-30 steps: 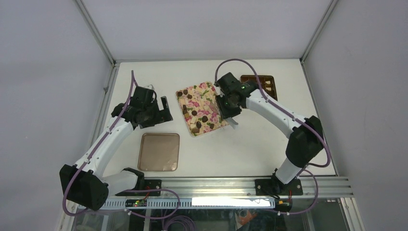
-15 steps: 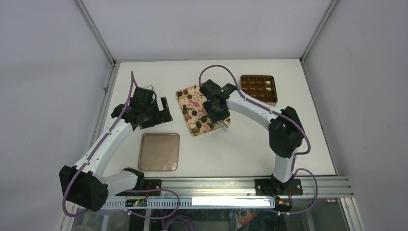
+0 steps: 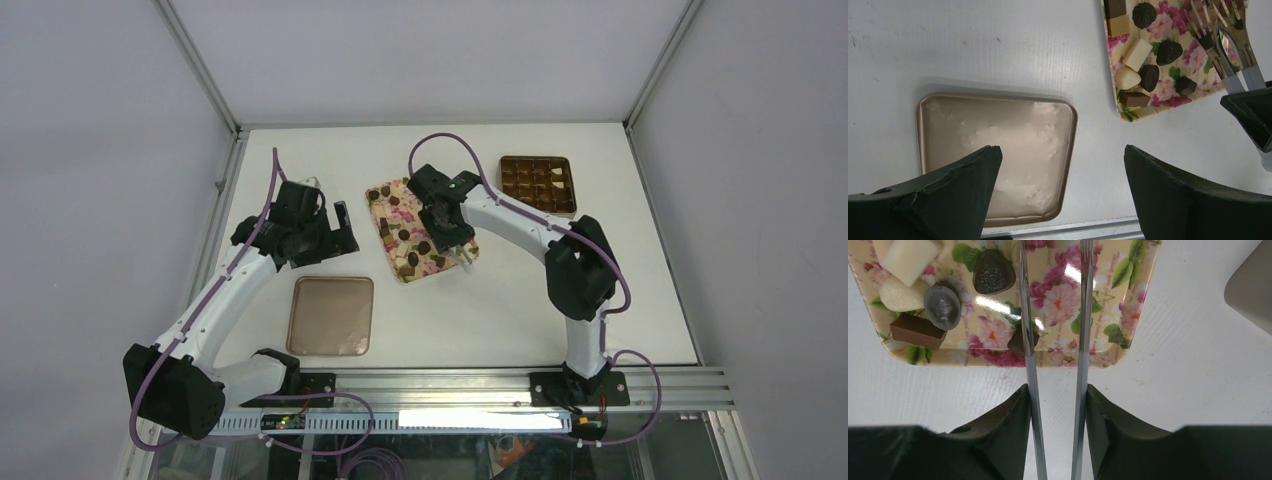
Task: Pack the chocolate
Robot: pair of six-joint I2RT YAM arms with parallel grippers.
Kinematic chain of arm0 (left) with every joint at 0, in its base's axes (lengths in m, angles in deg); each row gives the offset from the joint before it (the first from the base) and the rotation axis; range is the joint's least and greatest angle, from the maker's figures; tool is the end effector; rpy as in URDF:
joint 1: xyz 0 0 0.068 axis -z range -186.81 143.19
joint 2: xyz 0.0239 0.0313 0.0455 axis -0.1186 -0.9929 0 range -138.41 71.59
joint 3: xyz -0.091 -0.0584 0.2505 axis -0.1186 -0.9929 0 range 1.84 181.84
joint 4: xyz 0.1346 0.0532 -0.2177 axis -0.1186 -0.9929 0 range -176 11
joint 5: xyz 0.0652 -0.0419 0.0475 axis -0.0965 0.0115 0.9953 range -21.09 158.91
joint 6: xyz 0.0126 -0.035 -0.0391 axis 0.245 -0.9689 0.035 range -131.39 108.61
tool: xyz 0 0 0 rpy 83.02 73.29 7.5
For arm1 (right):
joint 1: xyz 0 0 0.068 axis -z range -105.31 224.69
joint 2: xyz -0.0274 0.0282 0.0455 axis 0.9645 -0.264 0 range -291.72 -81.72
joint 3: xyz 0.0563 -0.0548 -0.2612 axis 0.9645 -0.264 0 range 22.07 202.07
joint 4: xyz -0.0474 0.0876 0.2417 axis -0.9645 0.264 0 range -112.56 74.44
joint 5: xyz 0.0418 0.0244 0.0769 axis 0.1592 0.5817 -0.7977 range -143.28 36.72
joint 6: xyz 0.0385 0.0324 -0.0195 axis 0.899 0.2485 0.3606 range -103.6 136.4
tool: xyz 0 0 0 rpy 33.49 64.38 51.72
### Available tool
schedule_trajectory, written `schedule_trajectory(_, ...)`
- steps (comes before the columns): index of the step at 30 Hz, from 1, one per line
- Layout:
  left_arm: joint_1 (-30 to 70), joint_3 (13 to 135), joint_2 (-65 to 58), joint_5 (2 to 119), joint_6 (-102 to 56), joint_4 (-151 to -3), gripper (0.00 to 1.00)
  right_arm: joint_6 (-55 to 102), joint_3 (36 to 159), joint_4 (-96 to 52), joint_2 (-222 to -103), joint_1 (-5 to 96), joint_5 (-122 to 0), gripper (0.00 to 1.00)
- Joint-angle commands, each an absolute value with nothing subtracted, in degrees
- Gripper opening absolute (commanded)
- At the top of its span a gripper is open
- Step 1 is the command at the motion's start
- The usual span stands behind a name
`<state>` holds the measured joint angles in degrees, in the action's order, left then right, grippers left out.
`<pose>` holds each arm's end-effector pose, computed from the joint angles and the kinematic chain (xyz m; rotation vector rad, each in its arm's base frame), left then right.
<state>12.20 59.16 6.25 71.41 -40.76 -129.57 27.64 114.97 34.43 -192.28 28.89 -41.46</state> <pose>0.2065 -0.0695 0.2851 -0.2519 2.6008 -0.2492 0.2792 0.2767 0.2386 -0.7966 2.6929 -0.0746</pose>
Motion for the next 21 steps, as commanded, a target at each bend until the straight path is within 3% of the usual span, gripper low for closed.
schedule_trajectory(1, 11.5, 59.5, 7.4, 71.3, -40.3, -127.3, 0.99, 27.4, 117.7, 33.9, -192.6, 28.5, -40.3, 0.43)
schedule_trajectory(10, 11.5, 59.6, 7.6, 71.1, -40.2, -127.3, 0.99, 27.2, 118.7, 33.8, -193.8, 28.4, -41.1, 0.41)
schedule_trajectory(21, 11.4, 59.3, 7.6, 71.4, -40.1, -127.3, 0.99, 27.3, 119.8, 34.3, -191.5, 28.4, -41.7, 0.02)
